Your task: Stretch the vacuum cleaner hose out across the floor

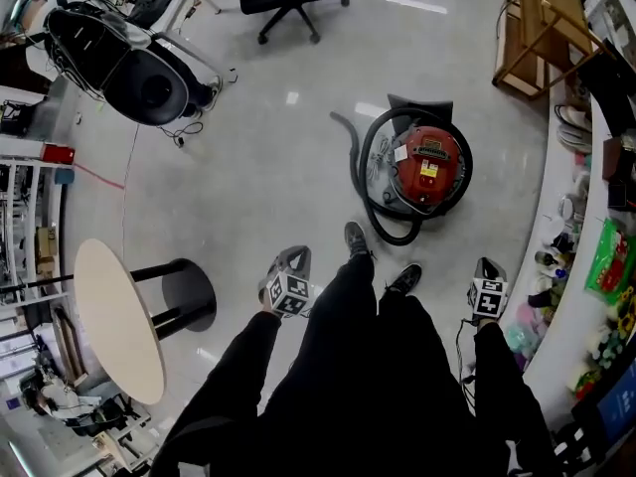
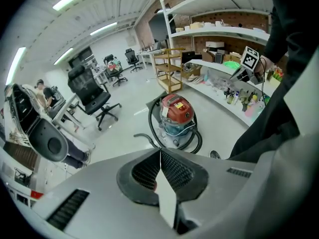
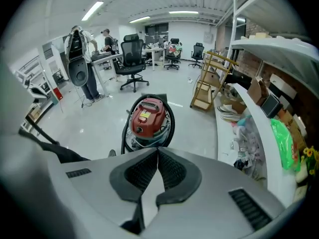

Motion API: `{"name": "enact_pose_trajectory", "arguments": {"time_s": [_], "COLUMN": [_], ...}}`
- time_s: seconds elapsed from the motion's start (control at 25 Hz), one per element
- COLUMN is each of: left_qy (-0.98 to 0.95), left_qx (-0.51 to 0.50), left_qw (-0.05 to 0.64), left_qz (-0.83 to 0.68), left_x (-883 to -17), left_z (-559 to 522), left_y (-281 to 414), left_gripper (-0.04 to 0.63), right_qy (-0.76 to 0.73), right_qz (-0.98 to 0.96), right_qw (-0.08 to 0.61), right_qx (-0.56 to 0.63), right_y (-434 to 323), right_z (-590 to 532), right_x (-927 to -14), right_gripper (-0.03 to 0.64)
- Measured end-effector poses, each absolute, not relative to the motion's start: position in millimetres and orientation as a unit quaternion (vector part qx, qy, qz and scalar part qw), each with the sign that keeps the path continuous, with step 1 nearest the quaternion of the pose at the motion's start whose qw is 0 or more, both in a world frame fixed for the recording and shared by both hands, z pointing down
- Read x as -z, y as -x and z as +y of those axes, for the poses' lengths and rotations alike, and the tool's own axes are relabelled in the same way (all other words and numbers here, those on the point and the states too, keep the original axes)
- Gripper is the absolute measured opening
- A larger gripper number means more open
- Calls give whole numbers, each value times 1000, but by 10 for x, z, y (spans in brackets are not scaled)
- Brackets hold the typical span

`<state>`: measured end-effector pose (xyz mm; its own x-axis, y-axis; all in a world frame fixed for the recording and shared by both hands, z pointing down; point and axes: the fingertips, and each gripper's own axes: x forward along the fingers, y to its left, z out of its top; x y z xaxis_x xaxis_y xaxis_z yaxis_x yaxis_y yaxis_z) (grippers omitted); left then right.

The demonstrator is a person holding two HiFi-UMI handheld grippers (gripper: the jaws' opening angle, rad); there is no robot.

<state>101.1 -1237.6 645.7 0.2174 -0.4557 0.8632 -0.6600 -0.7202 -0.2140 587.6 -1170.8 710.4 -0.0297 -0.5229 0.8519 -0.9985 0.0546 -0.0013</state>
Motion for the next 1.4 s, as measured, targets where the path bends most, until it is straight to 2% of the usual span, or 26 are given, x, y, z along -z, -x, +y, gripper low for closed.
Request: {"name": "enact_pose_trajectory", "arguments": {"time_s": [0.24, 0.48, 0.6, 0.72, 0.84, 0.88, 1.0, 1.08, 1.28, 1.4], "left_qy": [-800, -842, -856, -865, -866, -866, -868, -868, -866, -858], "left_qx": [-513, -483, -475, -464, -458, -458, -459, -465, -481, -495], "left_qw": [92, 38, 6, 3, 13, 13, 6, -6, -78, -97], "left_qz": [-298, -237, -202, -193, -200, -201, -193, -172, -111, -97], "left_x": [-6852, -6980, -7114, -7285, -7550, -7662, -8031, -8269, -8788, -9114], "left_z": [-13214, -14453, -15022, -15514, -15785, -15832, -15960, -16055, -16419, -16669], "left_y": [-1194, -1557, -1839, -2142, -2396, -2485, -2800, -3030, -3704, -3964], "left_gripper": [17, 18, 18, 18, 20, 31, 145, 188, 208, 212], "right_qy": [-651, -676, -690, -682, -670, -668, -657, -638, -581, -574], "right_qz": [-563, -531, -530, -541, -557, -563, -583, -602, -651, -659], "right_qw": [329, 322, 287, 265, 256, 254, 248, 245, 294, 298], "right_qx": [-390, -396, -401, -414, -419, -416, -409, -411, -391, -384], "right_y": [-5986, -6055, -6113, -6153, -6227, -6279, -6468, -6519, -6678, -6874], "right_z": [-11765, -12247, -12649, -13003, -13275, -13371, -13685, -13876, -14301, -14545], "right_x": [-7050, -7045, -7199, -7549, -8032, -8204, -8681, -8965, -9606, -9918], "right_gripper": [15, 20, 91, 157, 173, 177, 203, 224, 233, 232]}}
